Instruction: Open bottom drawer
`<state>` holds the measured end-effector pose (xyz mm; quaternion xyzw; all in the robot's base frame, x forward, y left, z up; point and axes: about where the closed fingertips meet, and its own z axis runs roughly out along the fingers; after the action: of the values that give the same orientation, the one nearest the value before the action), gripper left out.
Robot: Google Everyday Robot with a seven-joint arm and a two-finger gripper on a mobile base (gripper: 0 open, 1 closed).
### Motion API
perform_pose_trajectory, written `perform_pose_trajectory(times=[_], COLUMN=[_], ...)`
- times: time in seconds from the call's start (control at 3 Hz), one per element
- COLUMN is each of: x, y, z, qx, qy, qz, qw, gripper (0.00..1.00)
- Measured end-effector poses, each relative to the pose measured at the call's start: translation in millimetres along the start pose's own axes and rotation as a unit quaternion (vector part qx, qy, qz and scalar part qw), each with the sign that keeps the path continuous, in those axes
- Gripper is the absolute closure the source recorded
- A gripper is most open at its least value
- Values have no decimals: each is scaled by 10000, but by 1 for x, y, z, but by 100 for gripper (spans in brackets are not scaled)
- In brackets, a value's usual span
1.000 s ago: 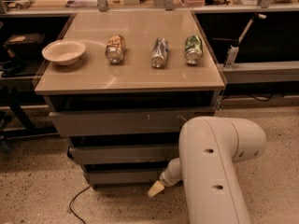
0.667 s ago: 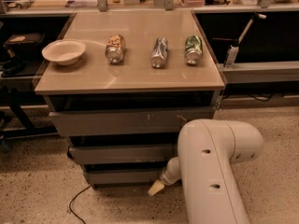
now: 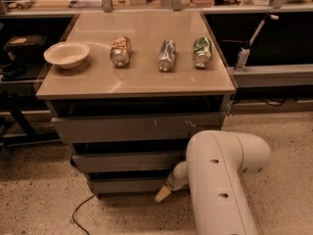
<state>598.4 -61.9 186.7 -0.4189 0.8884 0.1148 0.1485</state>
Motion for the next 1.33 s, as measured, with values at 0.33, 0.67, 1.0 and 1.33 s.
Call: perform_pose_trajectory(times=[0.33, 0.67, 1.0, 1.33], x=[8, 8, 41, 39], y=[2, 2, 14, 13], z=[18, 18, 7, 7], qx=[-138, -138, -204, -204], qy=[322, 323, 688, 688], qz=[-104, -103, -14, -14], qw=[9993, 9993, 9974, 9974], gripper=[0, 0, 0, 0])
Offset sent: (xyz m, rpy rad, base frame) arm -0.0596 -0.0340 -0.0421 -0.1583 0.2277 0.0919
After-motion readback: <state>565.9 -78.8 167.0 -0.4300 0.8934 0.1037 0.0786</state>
